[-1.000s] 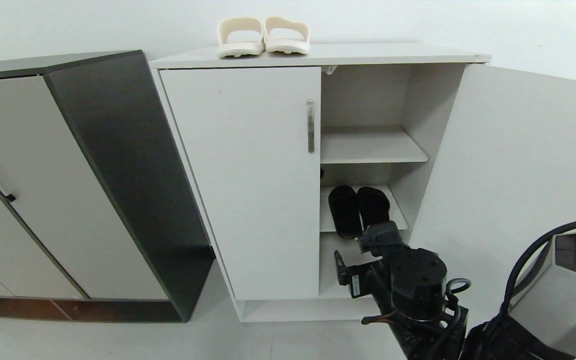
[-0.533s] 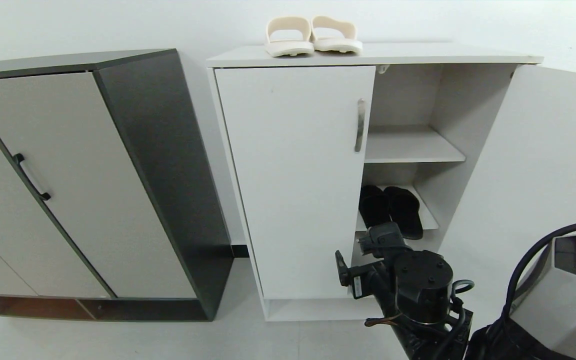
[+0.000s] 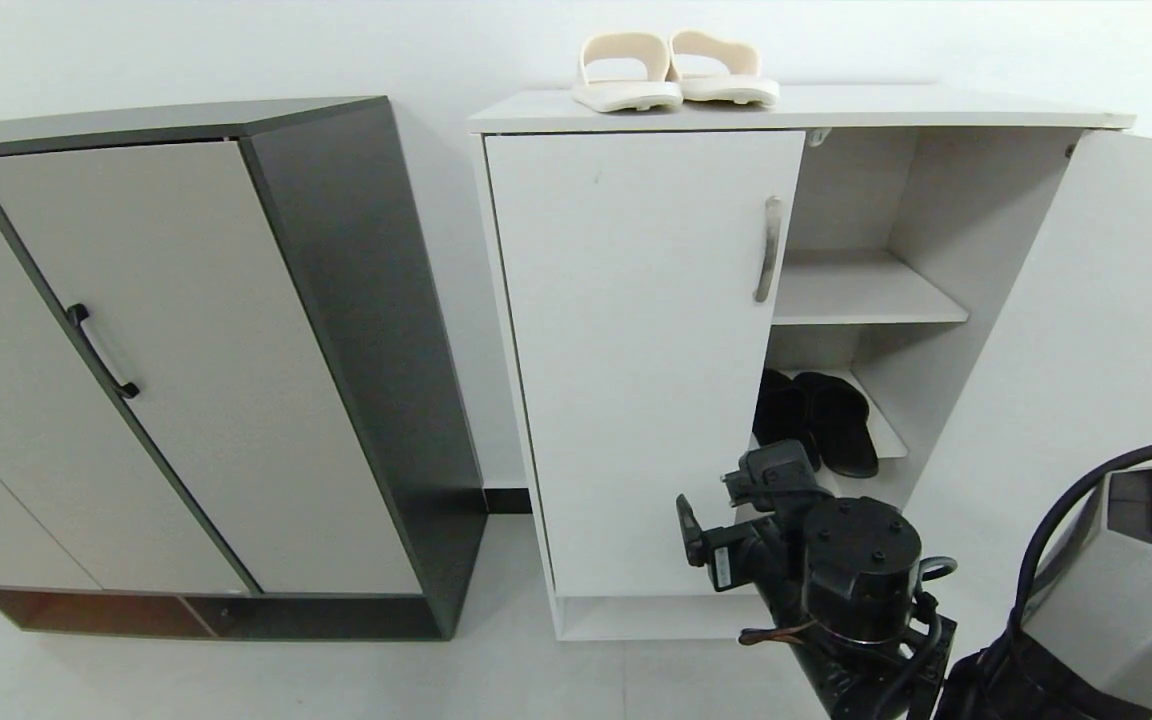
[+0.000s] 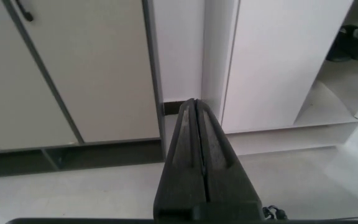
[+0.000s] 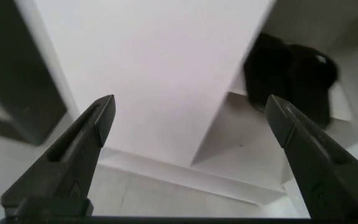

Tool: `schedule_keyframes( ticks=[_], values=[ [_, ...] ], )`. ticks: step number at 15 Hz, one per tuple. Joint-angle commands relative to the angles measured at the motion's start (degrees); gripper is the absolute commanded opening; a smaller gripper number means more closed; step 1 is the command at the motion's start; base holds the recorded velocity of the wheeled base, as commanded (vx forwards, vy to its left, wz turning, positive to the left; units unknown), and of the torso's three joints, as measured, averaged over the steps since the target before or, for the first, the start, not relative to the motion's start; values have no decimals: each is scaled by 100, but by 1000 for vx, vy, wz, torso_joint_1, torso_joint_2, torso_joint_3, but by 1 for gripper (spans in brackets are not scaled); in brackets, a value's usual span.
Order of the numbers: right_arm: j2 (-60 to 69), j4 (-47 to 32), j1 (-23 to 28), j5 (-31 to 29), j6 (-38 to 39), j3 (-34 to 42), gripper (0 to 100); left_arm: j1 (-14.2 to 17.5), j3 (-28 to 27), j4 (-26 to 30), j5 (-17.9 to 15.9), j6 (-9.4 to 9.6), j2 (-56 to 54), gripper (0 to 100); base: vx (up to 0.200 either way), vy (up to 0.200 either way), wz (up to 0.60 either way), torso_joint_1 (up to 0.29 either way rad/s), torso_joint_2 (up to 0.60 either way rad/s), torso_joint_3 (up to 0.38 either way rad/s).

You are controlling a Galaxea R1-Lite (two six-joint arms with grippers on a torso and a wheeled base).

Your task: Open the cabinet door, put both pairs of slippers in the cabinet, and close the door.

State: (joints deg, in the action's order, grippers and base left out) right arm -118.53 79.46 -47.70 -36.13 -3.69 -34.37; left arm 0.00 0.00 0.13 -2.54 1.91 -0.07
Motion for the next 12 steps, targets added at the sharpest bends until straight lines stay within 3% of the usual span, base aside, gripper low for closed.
schedule_keyframes(
  ticks=[1, 10, 12],
  values=[
    [-21, -1, 7, 19, 0, 9, 100, 0, 0, -5, -1, 2, 7, 0, 0, 0, 0, 0, 0, 0],
    [-91, -1, -2, 19, -17, 18, 100, 0, 0, -5, 7, -16, 7, 0, 0, 0, 0, 0, 0, 0],
    [-91, -9, -2, 19, -17, 18, 100, 0, 0, -5, 16, -24, 7, 0, 0, 0, 0, 0, -193, -195]
  ],
)
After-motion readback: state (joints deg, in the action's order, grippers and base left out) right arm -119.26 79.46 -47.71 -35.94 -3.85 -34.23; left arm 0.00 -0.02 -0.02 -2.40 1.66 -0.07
